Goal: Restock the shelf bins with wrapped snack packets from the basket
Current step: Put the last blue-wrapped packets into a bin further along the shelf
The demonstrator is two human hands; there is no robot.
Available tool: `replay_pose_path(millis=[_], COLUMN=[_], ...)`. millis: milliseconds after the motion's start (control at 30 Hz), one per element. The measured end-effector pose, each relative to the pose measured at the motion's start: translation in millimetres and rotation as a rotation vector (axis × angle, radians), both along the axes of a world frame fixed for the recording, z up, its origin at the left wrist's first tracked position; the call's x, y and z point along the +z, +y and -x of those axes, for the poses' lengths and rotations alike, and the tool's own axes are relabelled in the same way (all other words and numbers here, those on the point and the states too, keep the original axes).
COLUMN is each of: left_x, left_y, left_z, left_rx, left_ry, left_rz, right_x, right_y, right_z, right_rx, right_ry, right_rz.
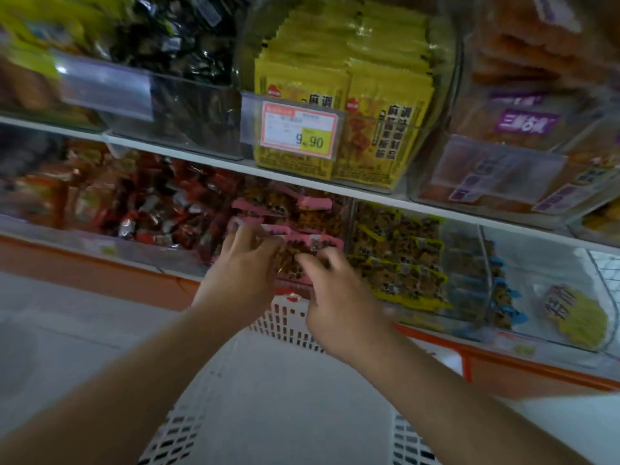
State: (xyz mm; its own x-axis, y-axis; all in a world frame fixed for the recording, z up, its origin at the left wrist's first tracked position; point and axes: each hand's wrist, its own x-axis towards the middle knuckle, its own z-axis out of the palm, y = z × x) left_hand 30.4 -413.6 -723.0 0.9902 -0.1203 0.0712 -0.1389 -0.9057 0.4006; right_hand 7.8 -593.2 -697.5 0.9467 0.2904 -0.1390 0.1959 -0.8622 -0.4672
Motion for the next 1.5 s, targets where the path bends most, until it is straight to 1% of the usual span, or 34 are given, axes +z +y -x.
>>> replay_pose_path(millis=[67,133,167,200,300,367,400,467,500,567,600,667,733,800,900,1067,1133,1233,1400,1500], left_x=[-4,-15,-20,-26,-27,-33,-34,-30,-25,-19,-16,-23,-36,-48,-54,-45,-49,-57,-54,-45], left_y=[16,26,28,28,30,34,36,39,39,37,35,39,41,41,40,34,32,34,40,35], left_z=[-20,-32,-33,-34,-39,-41,-43,-45,-45,-51,-56,-77,-96,-107,-109,-112,-116,-119,-124,-122], left_rx=[0.023,-0.029,-0.066,-0.079,0.037,0.020,-0.014,-0.029,-0.017,-0.005,-0.008,-0.035,-0.072,-0.100,-0.099,-0.057,-0.095,-0.152,-0.179,-0.129], left_ry=[0.111,0.209,0.220,0.221,0.184,0.190,0.210,0.214,0.179,0.039,-0.009,-0.023,0.015,0.032,0.078,0.012,0.040,0.080,0.021,-0.076], left_rz=[-0.120,-0.212,-0.247,-0.244,-0.097,-0.101,-0.133,-0.163,-0.148,-0.119,-0.109,-0.099,-0.099,-0.086,-0.100,-0.070,-0.086,-0.111,-0.106,-0.097], right_x=[-2,-5,-8,-12,-18,-18,-18,-14,-12,-9,-9,-10,-16,-23,-32,-37,-37,-39,-40,-35], right_y=[24,41,46,49,49,50,52,53,53,54,54,57,59,58,55,49,49,50,46,45], right_z=[-20,-34,-39,-43,-51,-53,-53,-52,-53,-63,-73,-98,-117,-125,-123,-125,-126,-124,-129,-134], right_rx=[0.000,-0.005,-0.010,-0.022,-0.073,-0.081,-0.071,-0.069,-0.084,-0.129,-0.156,-0.193,-0.195,-0.193,-0.203,-0.170,-0.152,-0.124,-0.122,-0.168], right_ry=[0.066,0.130,0.154,0.171,0.187,0.186,0.181,0.127,0.056,-0.107,-0.139,-0.087,0.006,0.055,-0.001,-0.051,-0.050,-0.072,-0.040,-0.066], right_rz=[0.078,0.182,0.216,0.232,0.223,0.242,0.262,0.281,0.281,0.278,0.264,0.247,0.268,0.279,0.308,0.294,0.282,0.335,0.340,0.245])
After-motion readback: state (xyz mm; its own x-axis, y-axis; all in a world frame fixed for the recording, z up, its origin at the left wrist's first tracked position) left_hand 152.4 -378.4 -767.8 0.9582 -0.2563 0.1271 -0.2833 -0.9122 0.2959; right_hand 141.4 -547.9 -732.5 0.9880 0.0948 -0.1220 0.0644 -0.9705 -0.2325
